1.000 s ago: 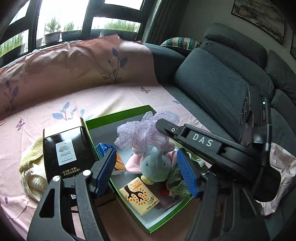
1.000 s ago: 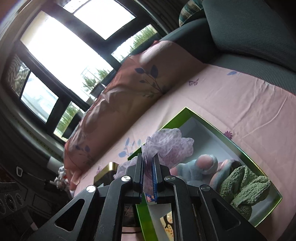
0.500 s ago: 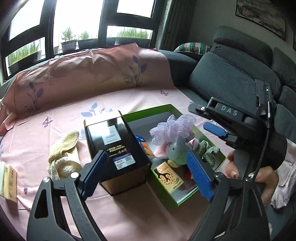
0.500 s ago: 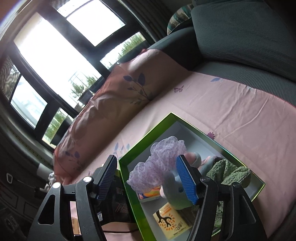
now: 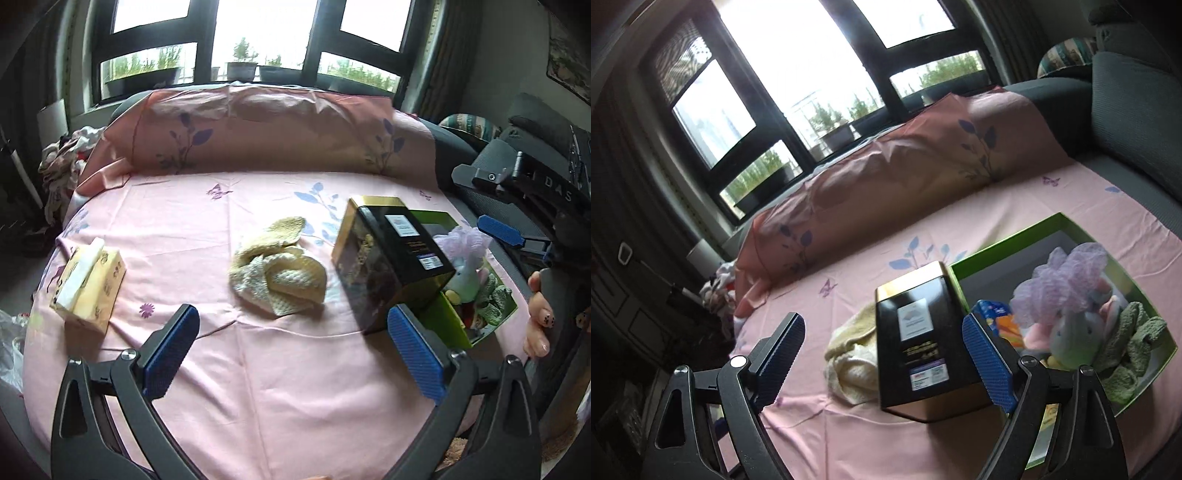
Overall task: Organize soft objects
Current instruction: 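Move the right tool to the cream towel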
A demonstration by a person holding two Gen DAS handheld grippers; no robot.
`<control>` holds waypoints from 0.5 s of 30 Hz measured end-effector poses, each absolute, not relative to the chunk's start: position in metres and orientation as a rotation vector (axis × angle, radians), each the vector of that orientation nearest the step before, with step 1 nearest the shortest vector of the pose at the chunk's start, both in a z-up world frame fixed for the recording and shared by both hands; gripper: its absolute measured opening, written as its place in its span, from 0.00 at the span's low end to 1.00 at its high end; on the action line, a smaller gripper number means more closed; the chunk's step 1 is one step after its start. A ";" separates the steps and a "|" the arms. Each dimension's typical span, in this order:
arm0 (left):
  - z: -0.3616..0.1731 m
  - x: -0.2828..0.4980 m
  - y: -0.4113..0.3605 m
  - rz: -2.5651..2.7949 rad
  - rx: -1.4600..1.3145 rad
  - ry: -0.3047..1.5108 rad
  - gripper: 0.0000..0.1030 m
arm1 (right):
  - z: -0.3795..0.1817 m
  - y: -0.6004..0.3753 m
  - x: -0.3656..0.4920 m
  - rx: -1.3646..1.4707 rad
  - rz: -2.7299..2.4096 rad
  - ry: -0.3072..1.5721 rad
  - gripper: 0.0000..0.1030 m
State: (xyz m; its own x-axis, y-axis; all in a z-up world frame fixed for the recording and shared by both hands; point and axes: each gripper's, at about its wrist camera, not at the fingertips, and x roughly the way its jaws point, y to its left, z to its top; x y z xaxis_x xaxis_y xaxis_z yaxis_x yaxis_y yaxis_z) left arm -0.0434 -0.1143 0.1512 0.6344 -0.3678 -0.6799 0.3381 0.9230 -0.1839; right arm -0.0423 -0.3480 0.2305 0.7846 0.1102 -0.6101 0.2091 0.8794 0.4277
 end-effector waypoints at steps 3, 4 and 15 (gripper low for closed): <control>0.132 -0.026 -0.082 -0.347 -0.114 0.850 0.99 | 0.214 -0.304 -0.017 0.441 0.011 0.772 0.85; 0.126 -0.020 -0.073 -0.320 -0.130 0.868 0.99 | 0.206 -0.291 -0.009 0.429 0.026 0.809 0.85; 0.097 0.011 -0.011 -0.138 -0.239 0.974 0.99 | 0.111 -0.216 0.079 0.164 -0.181 1.096 0.85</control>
